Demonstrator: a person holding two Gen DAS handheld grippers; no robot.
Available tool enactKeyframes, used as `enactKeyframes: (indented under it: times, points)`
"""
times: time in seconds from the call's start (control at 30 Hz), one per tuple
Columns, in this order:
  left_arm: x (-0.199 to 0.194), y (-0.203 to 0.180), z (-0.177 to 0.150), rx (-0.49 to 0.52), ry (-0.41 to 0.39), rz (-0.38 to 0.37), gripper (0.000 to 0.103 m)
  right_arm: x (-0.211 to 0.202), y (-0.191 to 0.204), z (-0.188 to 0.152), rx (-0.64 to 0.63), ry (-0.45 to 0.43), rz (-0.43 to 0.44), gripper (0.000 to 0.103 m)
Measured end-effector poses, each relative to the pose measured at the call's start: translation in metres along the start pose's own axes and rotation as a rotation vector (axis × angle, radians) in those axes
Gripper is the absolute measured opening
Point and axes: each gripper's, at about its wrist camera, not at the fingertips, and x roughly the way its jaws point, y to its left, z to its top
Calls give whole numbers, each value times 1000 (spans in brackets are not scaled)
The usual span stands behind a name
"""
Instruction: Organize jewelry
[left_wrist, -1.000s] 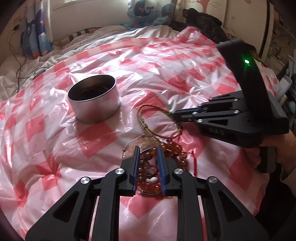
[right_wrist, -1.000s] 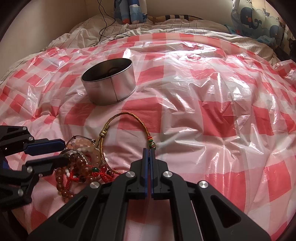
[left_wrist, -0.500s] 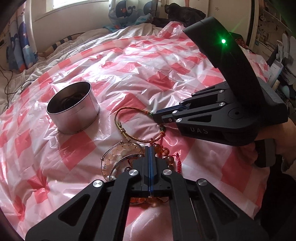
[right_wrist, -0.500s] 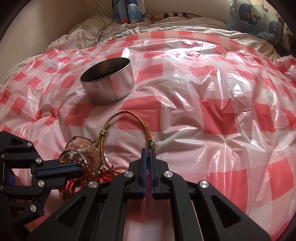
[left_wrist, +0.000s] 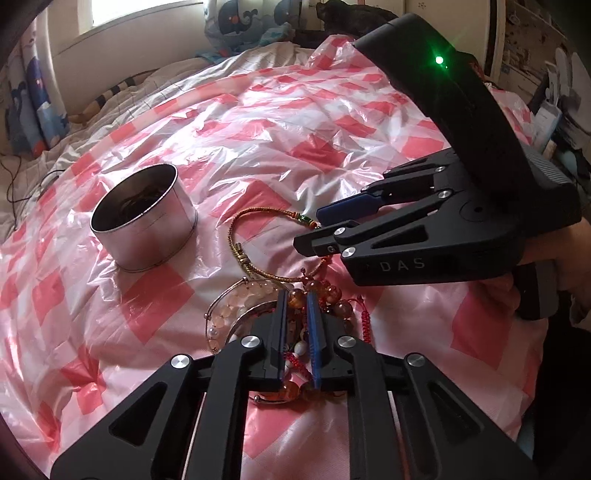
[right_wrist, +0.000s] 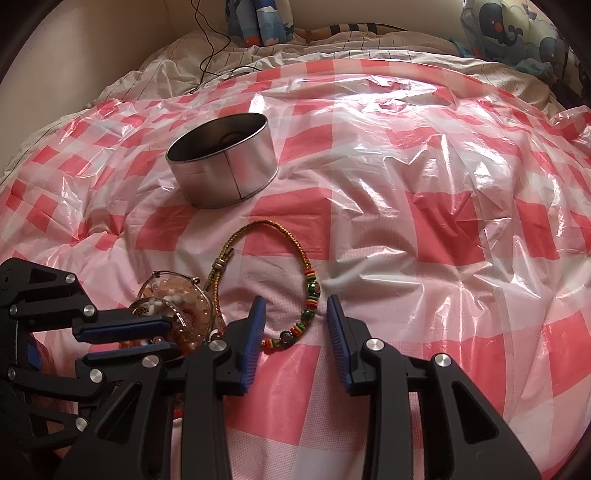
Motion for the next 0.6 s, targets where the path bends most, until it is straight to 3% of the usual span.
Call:
enactKeyframes:
  times: [0.13,0.2,0.23,0.3,0.33,0.5,0.6]
  points:
    - [7,-4,-1,-6,18,-4,20,2,-4,1,10,-1,2,34]
    - [6,-2,0,-26,29,-32,15,2,-2,1,-1,-2,-3,33]
    - [4,-3,0,-24,28,-36,2,3,-2,1,-7,-3,-7,29]
    - [-4,1,2,-56,1,-70,0,2,-1,0,-13,-4,-10,11]
    - [-9,5,3,-76,-19,-86,0,1,-1,0,-12,-9,-7,9]
    - [-35,28,5,-179,-126,-169,0,-7,-9,4,37,-46,35,8]
    - [-39,28,6,-147,-147,-161,0,-8,-15,6,70,-45,59,8]
